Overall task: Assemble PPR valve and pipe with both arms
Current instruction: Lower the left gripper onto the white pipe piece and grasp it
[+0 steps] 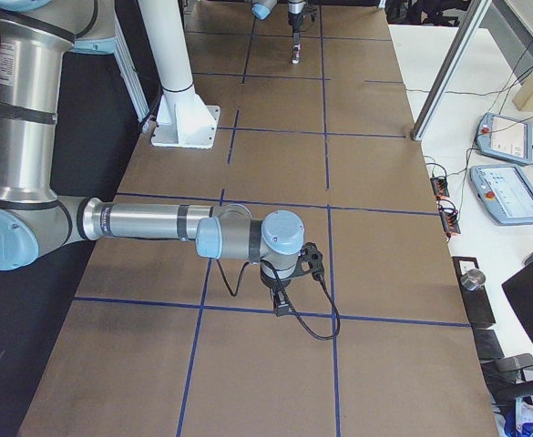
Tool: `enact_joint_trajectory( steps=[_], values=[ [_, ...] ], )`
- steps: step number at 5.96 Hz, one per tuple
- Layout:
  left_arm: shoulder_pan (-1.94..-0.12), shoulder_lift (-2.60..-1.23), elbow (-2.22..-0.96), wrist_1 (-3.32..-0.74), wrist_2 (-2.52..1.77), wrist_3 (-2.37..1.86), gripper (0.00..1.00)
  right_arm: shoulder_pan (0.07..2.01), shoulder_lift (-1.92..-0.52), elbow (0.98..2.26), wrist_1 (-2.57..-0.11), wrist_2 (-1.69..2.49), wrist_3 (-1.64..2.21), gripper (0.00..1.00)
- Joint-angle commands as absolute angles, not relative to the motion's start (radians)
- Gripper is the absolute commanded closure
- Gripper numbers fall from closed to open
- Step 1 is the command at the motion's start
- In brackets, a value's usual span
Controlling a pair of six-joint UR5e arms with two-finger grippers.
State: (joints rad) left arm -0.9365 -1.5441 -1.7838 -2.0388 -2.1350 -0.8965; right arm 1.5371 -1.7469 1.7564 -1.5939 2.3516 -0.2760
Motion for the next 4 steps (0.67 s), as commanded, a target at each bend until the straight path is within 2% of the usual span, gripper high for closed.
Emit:
enact_joint_trajectory(
  steps=[1, 2, 3, 4],
  values=[
    [-0.936, -1.543, -1.776, -2.037, -2.134, -0.896, 0.45, 1.537, -1.747, 1.756, -1.594, 2.352, -0.276, 0.00],
    [-0.936, -1.543, -1.776, -2.037, -2.135, -0.894, 0.85, 1.537, -1.747, 1.756, -1.594, 2.352, -0.276, 0.00],
    [-0.936, -1.542, -1.776, -2.037, -2.134, -0.894, 0.96, 1.537, -1.747, 1.756, -1.594, 2.352, -0.276, 0.00],
    [-0.937, -1.542, -1.779, -2.037, -2.135, -0.894, 1.00, 1.537, -1.749, 1.756, -1.594, 2.352, -0.276, 0.00]
  ],
)
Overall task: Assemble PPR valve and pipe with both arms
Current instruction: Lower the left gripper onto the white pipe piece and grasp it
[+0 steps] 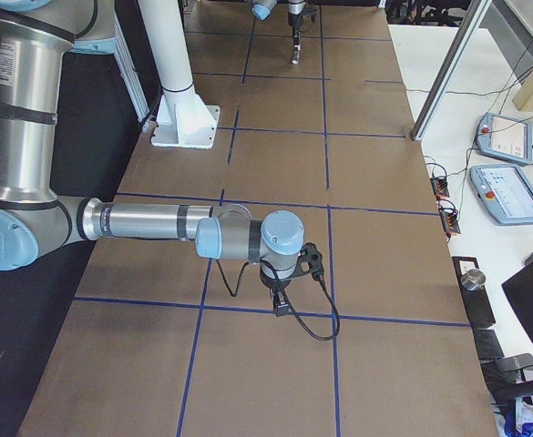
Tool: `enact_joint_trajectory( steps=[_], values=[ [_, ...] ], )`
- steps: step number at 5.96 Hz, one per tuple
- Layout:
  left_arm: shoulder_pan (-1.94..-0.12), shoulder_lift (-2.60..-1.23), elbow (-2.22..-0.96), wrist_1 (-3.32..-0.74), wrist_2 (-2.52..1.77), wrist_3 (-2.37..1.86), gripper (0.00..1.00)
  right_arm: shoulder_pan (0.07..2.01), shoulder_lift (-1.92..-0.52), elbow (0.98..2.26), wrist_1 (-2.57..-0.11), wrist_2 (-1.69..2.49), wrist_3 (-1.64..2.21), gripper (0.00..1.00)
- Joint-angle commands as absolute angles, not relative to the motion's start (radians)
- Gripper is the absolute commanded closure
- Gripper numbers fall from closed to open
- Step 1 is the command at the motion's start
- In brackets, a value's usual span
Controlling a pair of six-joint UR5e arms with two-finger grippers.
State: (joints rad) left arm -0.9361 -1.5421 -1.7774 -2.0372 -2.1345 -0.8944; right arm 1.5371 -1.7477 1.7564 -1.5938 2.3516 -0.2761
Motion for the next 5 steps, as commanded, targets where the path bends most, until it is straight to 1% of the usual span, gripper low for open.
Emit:
enact_joint_trajectory(
  steps=[1, 3, 5],
  values=[
    [-0.940, -1.540, -1.793, -2.036, -2.137, -0.894, 1.00, 1.537, -1.749, 1.756, -1.594, 2.352, -0.275, 0.00],
    [-0.950, -1.543, -1.836, -2.033, -2.143, -0.896, 1.00, 1.537, -1.749, 1.756, -1.594, 2.352, -0.276, 0.00],
    [-0.945, -1.583, -1.861, -2.033, -2.141, -0.914, 1.00, 1.537, -1.749, 1.755, -1.594, 2.352, -0.276, 0.00]
  ],
)
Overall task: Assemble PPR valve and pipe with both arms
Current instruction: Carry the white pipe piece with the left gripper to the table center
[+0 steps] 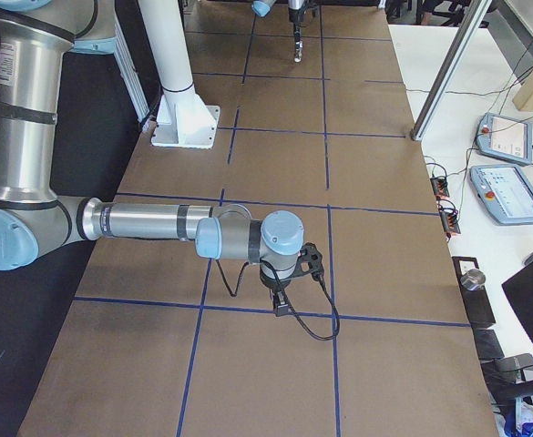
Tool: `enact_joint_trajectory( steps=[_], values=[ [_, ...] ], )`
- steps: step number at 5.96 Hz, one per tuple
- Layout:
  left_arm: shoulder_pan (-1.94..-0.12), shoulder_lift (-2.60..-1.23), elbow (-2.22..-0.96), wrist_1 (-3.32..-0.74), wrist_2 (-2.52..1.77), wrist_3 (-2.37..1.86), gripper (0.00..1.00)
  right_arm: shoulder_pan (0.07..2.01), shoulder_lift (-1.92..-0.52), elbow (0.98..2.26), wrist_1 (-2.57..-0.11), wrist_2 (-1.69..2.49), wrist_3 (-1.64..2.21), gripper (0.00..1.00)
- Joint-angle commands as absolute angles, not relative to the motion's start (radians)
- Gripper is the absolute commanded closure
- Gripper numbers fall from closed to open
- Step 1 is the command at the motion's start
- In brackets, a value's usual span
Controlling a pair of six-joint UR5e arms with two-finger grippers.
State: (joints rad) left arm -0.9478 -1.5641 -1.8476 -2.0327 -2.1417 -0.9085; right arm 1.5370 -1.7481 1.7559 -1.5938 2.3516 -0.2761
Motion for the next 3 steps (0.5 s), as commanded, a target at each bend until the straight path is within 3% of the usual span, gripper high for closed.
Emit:
enact_joint_trajectory(
  steps=[1, 3],
  values=[
    [-0.939, -1.659, -1.859, -2.026, -2.140, -0.989, 1.00, 1.537, -1.749, 1.755, -1.595, 2.350, -0.275, 0.00],
    [-0.828, -1.875, -1.856, -1.907, -2.116, -1.086, 1.00, 1.537, -1.750, 1.749, -1.595, 2.352, -0.275, 0.00]
  ],
)
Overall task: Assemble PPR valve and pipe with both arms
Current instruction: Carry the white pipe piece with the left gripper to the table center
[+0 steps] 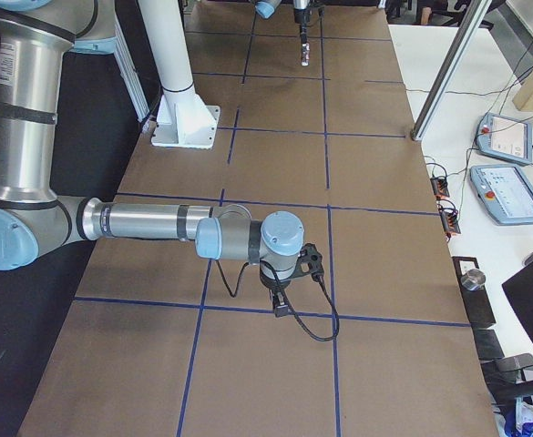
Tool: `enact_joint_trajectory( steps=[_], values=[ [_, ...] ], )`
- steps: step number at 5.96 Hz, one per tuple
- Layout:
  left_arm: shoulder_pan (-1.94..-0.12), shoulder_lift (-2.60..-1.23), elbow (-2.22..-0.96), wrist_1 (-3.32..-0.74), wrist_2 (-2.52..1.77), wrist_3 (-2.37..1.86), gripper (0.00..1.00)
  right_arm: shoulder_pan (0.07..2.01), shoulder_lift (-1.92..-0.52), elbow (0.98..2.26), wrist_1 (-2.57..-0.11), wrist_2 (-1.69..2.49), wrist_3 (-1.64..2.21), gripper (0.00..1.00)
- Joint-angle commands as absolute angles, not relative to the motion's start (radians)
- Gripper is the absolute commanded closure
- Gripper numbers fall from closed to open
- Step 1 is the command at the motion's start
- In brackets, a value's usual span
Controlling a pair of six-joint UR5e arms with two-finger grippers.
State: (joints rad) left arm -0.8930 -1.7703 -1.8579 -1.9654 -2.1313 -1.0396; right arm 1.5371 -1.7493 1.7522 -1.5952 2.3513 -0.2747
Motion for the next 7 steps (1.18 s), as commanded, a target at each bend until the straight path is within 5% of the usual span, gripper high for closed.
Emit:
enact_joint_trajectory(
  steps=[1, 4, 7],
  values=[
    [-0.749, -1.995, -1.841, -1.802, -2.039, -1.129, 1.00, 1.537, -1.750, 1.746, -1.595, 2.350, -0.275, 0.00],
    [-0.588, -2.338, -1.632, -1.670, -1.880, -1.254, 1.00, 1.537, -1.749, 1.732, -1.595, 2.350, -0.276, 0.00],
    [-0.542, -2.419, -1.536, -1.680, -1.875, -1.250, 1.00, 1.537, -1.749, 1.729, -1.594, 2.350, -0.275, 0.00]
  ],
)
